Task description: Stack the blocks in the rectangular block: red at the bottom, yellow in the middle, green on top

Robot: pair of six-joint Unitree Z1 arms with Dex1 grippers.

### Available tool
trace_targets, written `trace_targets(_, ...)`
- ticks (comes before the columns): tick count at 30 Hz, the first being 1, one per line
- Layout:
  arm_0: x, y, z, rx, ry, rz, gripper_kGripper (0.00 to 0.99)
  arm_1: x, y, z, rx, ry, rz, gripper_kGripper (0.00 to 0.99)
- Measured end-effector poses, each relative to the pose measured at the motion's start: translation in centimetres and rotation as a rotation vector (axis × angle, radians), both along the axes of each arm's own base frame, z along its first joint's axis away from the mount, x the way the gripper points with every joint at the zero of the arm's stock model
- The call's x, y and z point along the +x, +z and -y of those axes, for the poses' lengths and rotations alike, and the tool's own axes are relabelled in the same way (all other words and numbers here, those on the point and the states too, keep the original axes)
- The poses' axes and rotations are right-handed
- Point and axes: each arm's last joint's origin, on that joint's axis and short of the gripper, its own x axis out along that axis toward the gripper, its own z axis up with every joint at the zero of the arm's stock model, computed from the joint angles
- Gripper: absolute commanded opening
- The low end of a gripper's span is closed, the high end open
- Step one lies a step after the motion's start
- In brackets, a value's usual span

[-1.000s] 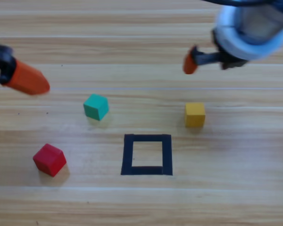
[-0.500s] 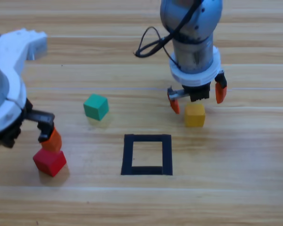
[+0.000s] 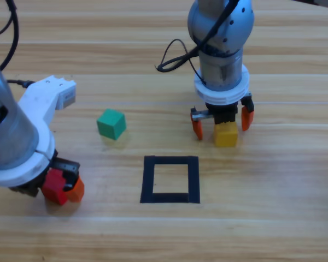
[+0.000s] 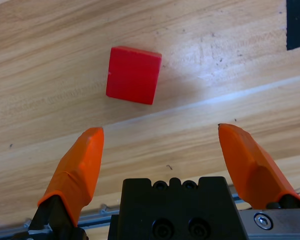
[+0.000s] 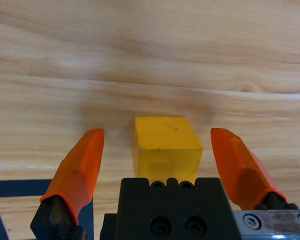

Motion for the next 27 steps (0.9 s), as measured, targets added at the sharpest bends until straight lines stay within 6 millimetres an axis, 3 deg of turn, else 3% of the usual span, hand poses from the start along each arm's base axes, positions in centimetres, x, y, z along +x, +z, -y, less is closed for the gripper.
trace_targets(5, 1.5, -1.2, 0.0, 0.01, 0.012, -0.006, 0.957, 0.2, 0.0, 0.1, 0.028, 0.007, -0.027, 0.815)
trace_targets(8, 2.1, -1.7, 0.0, 0.008, 0.019, -0.003, 0.957, 0.2, 0.0, 0.2, 0.034, 0.013, -0.034, 0.808)
trace_targets(13, 2.8, -2.7, -0.3, 0.007, 0.027, 0.002, 0.957, 0.3, -0.4, 0.8, 0.079, 0.0, -0.047, 0.626)
trace_targets(17, 3.5, -3.4, -0.6, 0.013, 0.022, 0.004, 0.957, -1.3, -0.4, 3.5, 0.204, 0.005, -0.002, 0.264)
trace_targets(19, 3.9, -3.8, -0.6, 0.017, 0.027, 0.001, 0.957, -2.1, -0.2, 5.5, 0.257, -0.01, 0.006, 0.161)
trace_targets(24, 4.1, -4.9, -0.8, 0.025, 0.031, -0.007, 0.93, -2.0, -0.1, 6.8, 0.231, -0.033, 0.019, 0.149)
trace_targets(27, 4.2, -5.3, -0.8, 0.028, 0.032, -0.01, 0.888, -2.1, 0.0, 7.2, 0.183, -0.037, 0.033, 0.0)
